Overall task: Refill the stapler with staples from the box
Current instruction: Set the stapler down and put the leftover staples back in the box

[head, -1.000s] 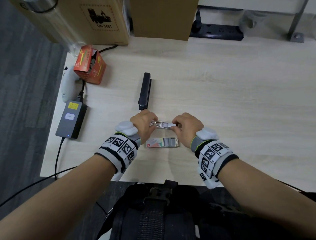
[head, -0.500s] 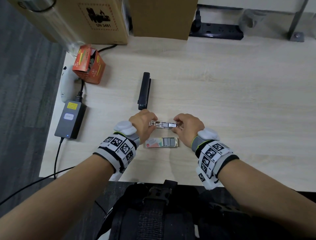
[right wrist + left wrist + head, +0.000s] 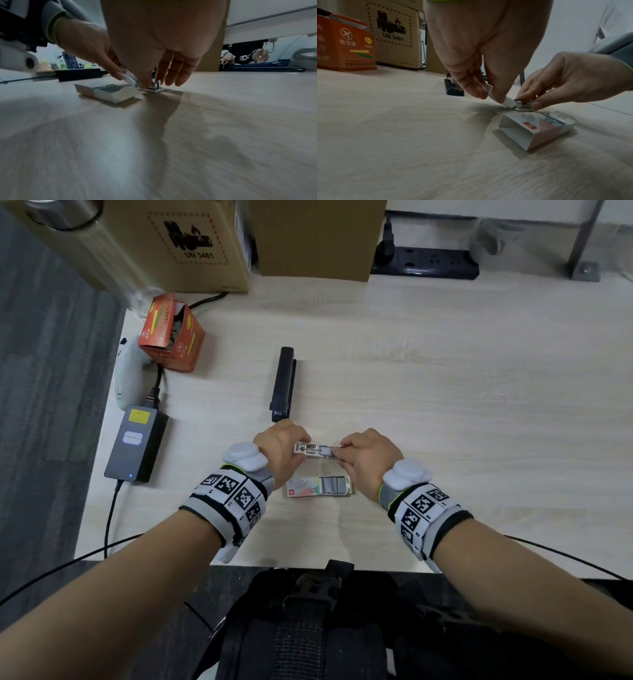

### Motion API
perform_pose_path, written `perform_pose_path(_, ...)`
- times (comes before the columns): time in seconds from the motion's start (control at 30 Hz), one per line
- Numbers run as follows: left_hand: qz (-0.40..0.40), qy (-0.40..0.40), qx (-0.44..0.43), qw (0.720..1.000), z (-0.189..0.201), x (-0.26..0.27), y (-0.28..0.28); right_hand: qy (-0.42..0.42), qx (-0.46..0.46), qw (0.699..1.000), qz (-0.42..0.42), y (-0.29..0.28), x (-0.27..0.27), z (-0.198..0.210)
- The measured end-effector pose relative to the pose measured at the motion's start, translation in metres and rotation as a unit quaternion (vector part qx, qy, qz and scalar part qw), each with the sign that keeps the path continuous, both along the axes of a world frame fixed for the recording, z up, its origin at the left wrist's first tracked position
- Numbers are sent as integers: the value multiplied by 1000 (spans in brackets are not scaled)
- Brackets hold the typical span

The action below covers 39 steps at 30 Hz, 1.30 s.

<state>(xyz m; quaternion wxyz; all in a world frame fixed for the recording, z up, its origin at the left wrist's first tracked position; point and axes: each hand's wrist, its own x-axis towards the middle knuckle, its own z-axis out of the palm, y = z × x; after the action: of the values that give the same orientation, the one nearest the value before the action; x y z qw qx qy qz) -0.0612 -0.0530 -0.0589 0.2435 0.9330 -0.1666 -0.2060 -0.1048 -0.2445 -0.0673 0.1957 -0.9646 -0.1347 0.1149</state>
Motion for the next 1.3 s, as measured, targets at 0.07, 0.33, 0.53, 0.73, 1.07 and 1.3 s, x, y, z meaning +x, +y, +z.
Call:
perform_pose_path(0.07, 3, 3, 5, 1000, -1, 0, 0, -8, -38, 999, 26, -1, -1, -5)
perform_pose_path(0.33, 14, 23, 27, 999, 1, 1, -3, -4, -98, 992, 84, 0, 4, 0)
perform_pose_path(0.53, 9, 22, 28, 999, 1, 0, -2, -28, -13, 998, 51, -6, 2, -14)
perform_pose_path(0.73, 11, 23, 23, 999, 1, 0, 0, -25, -4, 997, 72, -5, 4, -13)
perform_pose_path(1.07, 9, 35, 38, 999, 3, 1, -2, 29, -98, 982, 161, -12, 12, -3)
perform_pose_path(1.3, 11, 37, 33, 999, 6, 2, -2, 81, -162, 964, 193, -7, 19, 13)
